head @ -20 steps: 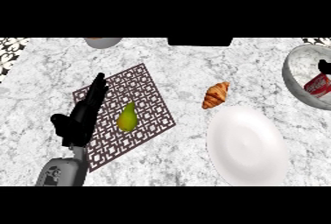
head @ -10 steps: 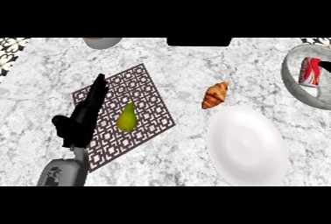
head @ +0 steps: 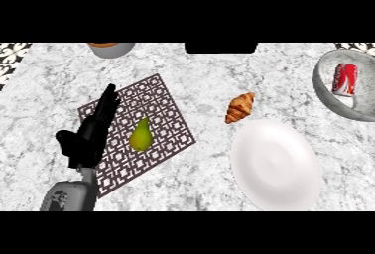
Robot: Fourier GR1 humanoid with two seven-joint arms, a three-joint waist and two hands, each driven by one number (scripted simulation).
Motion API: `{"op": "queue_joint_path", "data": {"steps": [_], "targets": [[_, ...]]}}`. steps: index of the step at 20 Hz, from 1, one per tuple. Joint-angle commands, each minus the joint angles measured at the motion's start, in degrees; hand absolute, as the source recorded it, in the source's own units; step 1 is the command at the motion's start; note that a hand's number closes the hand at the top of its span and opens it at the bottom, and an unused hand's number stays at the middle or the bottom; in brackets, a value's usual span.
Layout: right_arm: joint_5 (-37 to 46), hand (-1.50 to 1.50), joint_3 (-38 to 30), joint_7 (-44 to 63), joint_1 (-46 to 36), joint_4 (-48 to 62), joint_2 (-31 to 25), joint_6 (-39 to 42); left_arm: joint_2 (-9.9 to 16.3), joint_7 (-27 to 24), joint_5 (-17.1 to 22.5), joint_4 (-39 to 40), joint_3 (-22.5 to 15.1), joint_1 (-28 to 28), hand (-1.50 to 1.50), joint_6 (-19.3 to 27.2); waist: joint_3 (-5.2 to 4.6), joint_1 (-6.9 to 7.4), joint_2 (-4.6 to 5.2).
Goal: Pick the can from the plate and place it in the bowl
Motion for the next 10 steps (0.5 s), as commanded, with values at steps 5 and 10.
{"op": "queue_joint_path", "data": {"steps": [5,10], "targets": [[-11.21,-1.5,-3.4,0.35,9.19,-11.25,1.01,8.99,-0.61,-0.53,-0.29,1.87,0.3,-0.81,0.0,0.56,-0.03,-0.44,-0.12],[-16.8,-1.5,-3.93,-0.57,18.85,-20.27,3.21,16.13,-0.37,2.4,-0.79,-0.76,0.0,-1.3,0.0,0.99,-0.02,-0.62,-0.15]]}}
